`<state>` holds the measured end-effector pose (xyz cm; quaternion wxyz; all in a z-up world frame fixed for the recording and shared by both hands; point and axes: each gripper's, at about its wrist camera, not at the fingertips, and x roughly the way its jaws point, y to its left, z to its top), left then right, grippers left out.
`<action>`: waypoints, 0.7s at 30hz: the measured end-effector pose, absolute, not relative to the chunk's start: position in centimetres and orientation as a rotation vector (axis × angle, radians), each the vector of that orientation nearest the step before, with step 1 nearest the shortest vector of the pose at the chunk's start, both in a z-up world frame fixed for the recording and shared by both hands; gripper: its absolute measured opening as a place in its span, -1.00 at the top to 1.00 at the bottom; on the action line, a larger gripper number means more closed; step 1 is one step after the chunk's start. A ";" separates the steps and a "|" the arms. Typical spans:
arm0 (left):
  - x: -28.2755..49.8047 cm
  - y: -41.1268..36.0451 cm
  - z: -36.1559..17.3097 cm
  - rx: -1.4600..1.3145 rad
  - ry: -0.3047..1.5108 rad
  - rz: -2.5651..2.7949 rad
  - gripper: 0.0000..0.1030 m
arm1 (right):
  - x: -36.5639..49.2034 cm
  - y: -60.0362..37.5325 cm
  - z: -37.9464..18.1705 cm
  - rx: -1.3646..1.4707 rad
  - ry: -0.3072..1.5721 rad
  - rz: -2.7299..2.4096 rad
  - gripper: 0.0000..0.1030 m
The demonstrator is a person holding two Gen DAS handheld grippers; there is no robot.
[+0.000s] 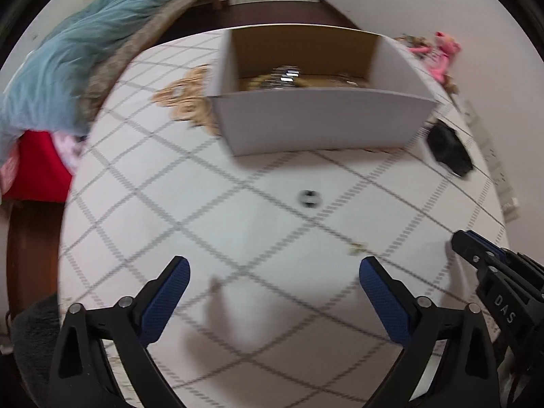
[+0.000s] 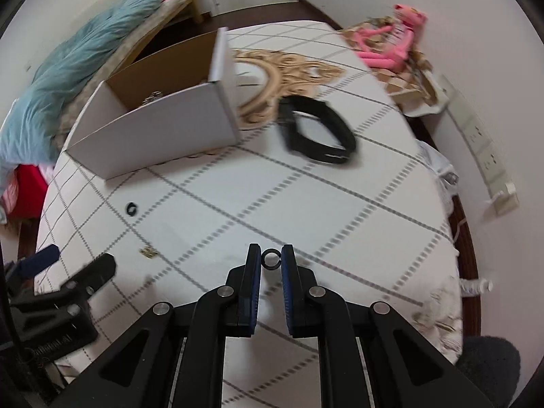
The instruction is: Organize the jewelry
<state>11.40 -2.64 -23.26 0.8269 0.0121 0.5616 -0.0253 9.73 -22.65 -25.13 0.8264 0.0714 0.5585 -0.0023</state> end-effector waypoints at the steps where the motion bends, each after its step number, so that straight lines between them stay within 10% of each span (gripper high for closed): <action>1: 11.4 -3.5 -23.5 0.037 1.190 -0.070 -0.62 | 9.6 -23.2 -25.2 0.160 1.186 -0.014 0.76; 12: 11.7 -6.9 -24.8 0.089 1.166 -0.136 0.57 | 9.3 -24.9 -25.2 0.202 1.171 -0.033 0.76; 21: 12.3 -7.3 -25.0 0.072 1.153 -0.165 0.89 | 9.2 -25.4 -25.1 0.221 1.165 -0.042 0.76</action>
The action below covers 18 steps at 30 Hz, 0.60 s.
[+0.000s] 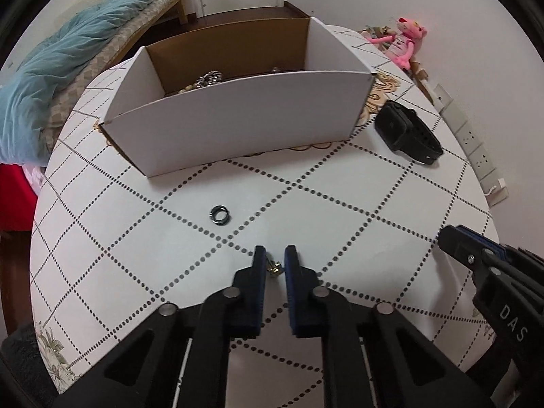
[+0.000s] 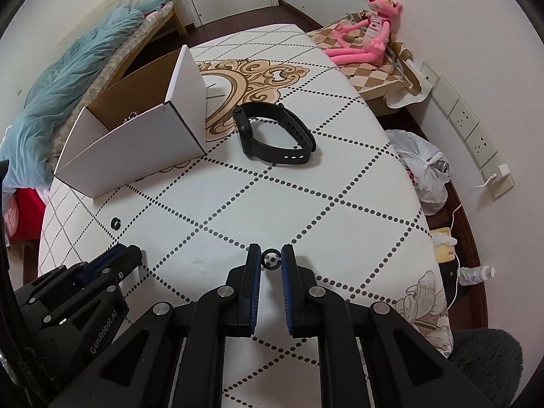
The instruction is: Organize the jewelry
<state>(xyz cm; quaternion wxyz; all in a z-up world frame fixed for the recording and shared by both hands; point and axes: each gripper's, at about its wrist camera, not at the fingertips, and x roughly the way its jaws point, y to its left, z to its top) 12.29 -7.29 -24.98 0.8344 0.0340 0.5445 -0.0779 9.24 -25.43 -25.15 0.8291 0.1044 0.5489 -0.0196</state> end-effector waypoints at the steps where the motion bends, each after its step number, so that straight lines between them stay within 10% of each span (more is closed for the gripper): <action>1: 12.1 -7.3 -25.0 0.067 1.150 -0.175 0.89 | 9.2 -25.5 -25.1 0.224 1.163 -0.043 0.76; 18: 16.4 -1.7 -15.2 -0.097 1.079 -0.242 0.89 | 15.1 -22.6 -17.0 0.292 1.072 0.177 0.76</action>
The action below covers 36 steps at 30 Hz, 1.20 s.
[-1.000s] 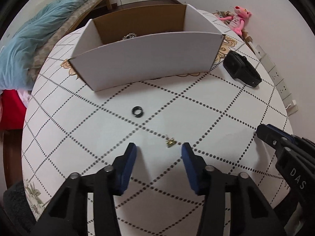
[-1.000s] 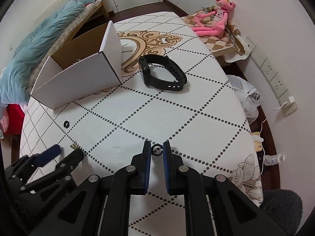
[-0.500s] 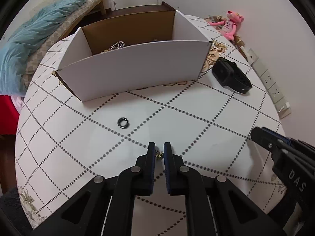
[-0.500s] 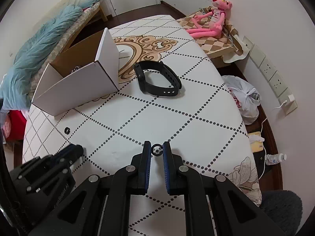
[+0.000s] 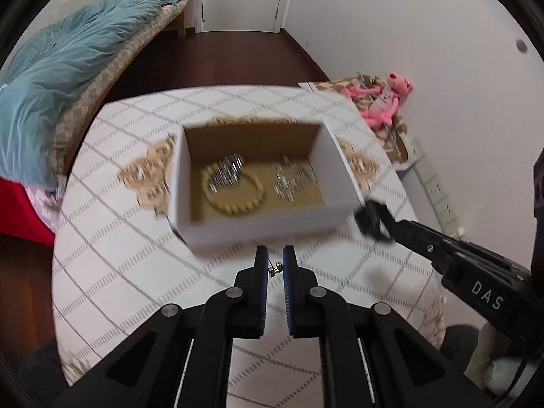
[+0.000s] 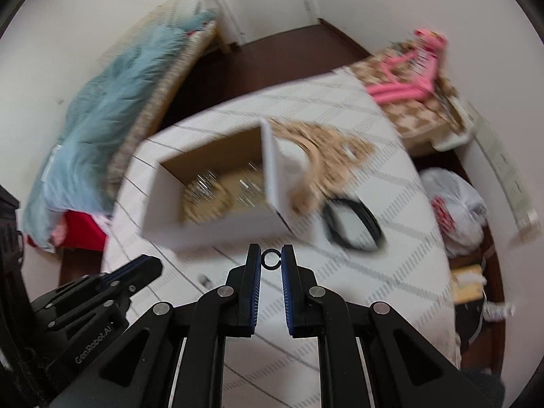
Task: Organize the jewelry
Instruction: 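Drop the black ring and gold charm into the white box, then withdraw from the box and move toward the black watch band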
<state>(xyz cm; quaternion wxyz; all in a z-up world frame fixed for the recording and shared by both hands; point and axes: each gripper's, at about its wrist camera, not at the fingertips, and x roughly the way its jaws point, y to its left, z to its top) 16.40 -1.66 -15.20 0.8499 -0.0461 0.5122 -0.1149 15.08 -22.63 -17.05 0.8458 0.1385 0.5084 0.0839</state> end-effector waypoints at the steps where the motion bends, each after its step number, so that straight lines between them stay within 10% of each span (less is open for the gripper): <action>1: 17.5 -1.1 -14.8 -0.098 1.081 -0.237 0.89 | 16.0 -22.2 -16.7 0.287 1.072 0.192 0.76; 14: 25.5 1.1 -15.9 -0.077 1.206 -0.121 0.69 | 25.9 -18.1 -19.6 0.141 1.362 0.257 0.71; 19: 24.9 1.8 -15.0 -0.050 1.144 -0.072 -0.49 | 25.8 -18.8 -19.2 0.139 1.341 0.232 0.21; 26: 23.7 2.8 -15.3 -0.043 1.137 -0.029 -0.70 | 24.4 -19.3 -18.6 0.108 1.295 0.184 0.00; 32: 21.6 3.2 -15.6 -0.012 1.109 0.032 -1.00 | 22.7 -18.6 -18.2 0.034 1.258 0.140 -0.83; 36: 20.4 3.3 -15.2 0.003 1.089 0.067 -1.00 | 21.6 -18.2 -18.0 0.004 1.245 0.120 -0.85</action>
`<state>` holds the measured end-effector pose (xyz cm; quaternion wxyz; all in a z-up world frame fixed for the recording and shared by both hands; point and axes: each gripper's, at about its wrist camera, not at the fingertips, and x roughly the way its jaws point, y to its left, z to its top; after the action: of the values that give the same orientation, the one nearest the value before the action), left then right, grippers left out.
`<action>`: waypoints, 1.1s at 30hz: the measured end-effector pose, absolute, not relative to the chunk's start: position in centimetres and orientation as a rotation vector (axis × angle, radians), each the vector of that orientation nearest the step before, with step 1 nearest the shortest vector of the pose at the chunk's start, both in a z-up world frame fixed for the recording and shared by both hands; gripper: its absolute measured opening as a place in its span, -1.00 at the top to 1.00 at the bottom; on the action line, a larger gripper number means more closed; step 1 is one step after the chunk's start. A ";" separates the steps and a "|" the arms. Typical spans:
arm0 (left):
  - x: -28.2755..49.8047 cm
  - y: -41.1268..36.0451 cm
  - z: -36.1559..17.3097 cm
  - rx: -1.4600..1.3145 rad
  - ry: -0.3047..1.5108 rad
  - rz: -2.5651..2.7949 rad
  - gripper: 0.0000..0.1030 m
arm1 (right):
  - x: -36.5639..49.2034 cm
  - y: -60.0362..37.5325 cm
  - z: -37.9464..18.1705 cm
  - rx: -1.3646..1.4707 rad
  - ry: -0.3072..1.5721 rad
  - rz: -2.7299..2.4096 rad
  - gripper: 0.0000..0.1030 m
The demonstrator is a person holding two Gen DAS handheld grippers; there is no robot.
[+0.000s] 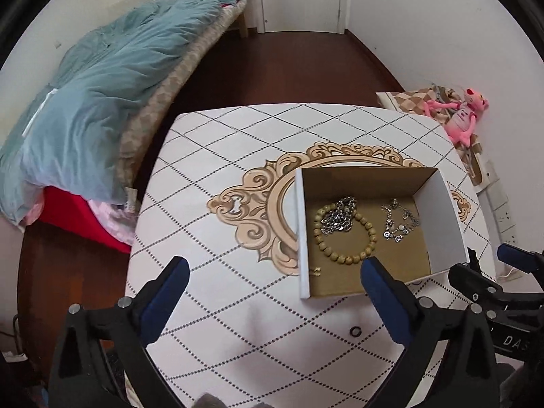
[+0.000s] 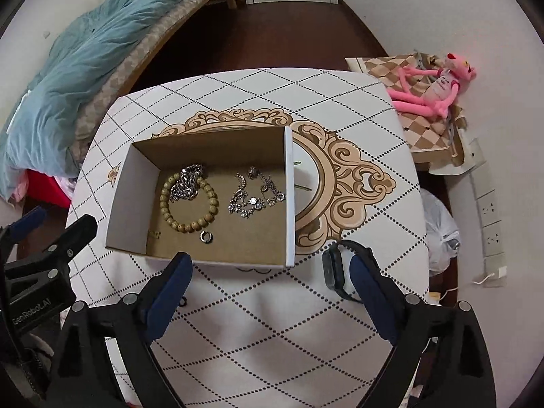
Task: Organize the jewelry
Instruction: 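Withdraw from the box and move toward the black watch band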
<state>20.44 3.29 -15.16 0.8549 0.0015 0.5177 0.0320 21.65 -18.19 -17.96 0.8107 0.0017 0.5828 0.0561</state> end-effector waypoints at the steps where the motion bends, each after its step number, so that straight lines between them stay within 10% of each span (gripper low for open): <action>1: 20.2 3.4 -14.9 -0.003 1.087 0.072 -1.00 | 21.4 -18.2 -17.7 0.002 1.238 0.116 -0.85; 12: 17.7 2.6 -12.4 0.011 0.999 0.116 -1.00 | 19.1 -24.1 -16.7 0.116 1.175 0.008 -0.92; 29: 16.2 -0.5 -22.7 0.006 1.183 0.120 -1.00 | 21.4 -27.0 -27.9 0.039 1.255 -0.042 -0.90; 33: 15.8 -1.5 -23.4 0.018 1.188 0.088 -1.00 | 21.1 -26.0 -27.1 -0.016 1.187 -0.016 -0.04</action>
<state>15.79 -1.49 -23.42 0.8277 0.0087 0.5596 0.0417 21.06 -26.00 -27.07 0.8290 -0.0074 0.5591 -0.0076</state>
